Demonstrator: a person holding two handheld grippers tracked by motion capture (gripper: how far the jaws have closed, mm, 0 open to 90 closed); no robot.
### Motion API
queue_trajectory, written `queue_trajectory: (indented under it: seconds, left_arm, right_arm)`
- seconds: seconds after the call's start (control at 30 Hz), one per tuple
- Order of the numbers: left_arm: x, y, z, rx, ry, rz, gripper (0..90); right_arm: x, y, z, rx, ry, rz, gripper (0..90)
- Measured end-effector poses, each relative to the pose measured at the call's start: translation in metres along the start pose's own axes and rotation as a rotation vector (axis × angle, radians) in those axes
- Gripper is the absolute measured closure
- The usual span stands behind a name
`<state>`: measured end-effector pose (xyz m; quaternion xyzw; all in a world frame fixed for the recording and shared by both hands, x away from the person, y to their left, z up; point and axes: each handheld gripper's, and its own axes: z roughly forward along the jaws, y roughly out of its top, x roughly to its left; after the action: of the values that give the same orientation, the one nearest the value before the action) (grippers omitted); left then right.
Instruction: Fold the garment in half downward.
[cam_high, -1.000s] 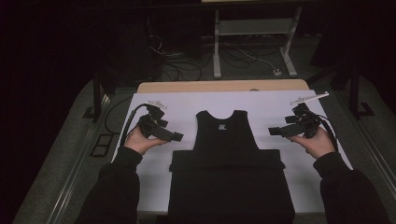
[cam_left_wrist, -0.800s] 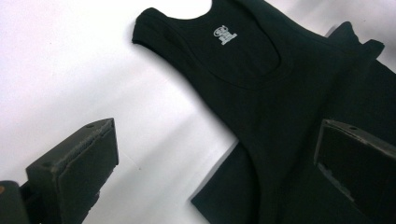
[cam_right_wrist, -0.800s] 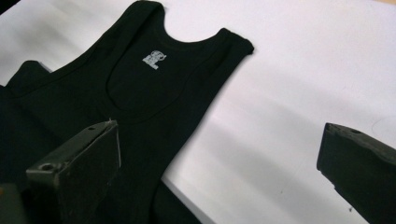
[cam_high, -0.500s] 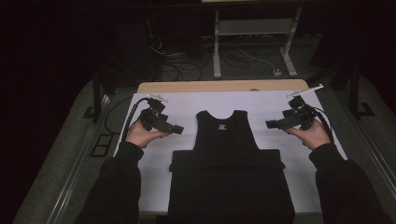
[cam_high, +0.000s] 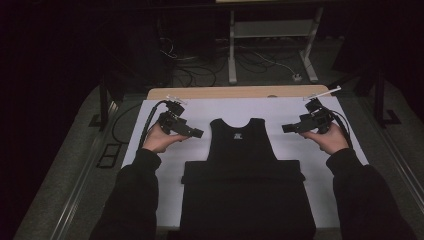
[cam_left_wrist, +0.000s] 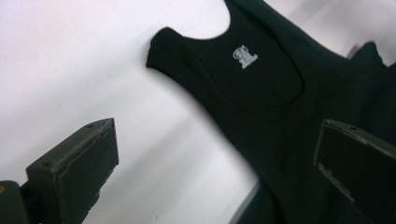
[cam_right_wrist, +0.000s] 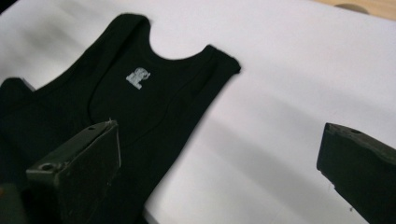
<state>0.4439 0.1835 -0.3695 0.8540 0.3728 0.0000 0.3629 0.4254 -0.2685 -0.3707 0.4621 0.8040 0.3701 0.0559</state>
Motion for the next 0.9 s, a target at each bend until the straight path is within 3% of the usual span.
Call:
queue_trajectory:
  seconds: [0.33, 0.47, 0.53, 0.9]
  left_arm:
    - [0.006, 0.014, 0.018, 0.021, 0.016, -0.004, 0.0]
    - [0.008, 0.015, 0.025, 0.004, 0.014, -0.015, 0.0]
    - [0.009, 0.014, 0.028, -0.017, 0.005, -0.033, 0.0]
    - [0.016, 0.012, 0.045, -0.013, 0.006, -0.047, 0.0]
  right_arm:
    - [-0.016, 0.006, 0.003, -0.038, 0.008, 0.045, 0.0]
    - [-0.02, 0.006, 0.009, -0.04, 0.01, 0.05, 0.0]
    - [-0.021, 0.006, 0.013, -0.038, 0.012, 0.049, 0.0]
    - [-0.02, 0.004, 0.032, -0.007, 0.018, 0.05, 0.0]
